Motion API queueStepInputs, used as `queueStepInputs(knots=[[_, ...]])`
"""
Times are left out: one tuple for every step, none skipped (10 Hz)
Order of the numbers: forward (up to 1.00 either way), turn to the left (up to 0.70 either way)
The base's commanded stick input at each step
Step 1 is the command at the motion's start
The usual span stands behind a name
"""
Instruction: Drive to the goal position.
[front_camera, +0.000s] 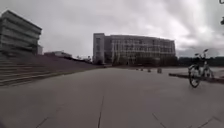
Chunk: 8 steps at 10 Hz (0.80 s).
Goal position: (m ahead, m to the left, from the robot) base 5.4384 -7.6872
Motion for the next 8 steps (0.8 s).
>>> queueStepInputs(knots=[[0.7, 0.0], [0.7, 0.0], [0.7, 0.0], [0.7, 0.0], [0.7, 0.0], [0.7, 0.0], [0.7, 0.0], [0.7, 0.0]])
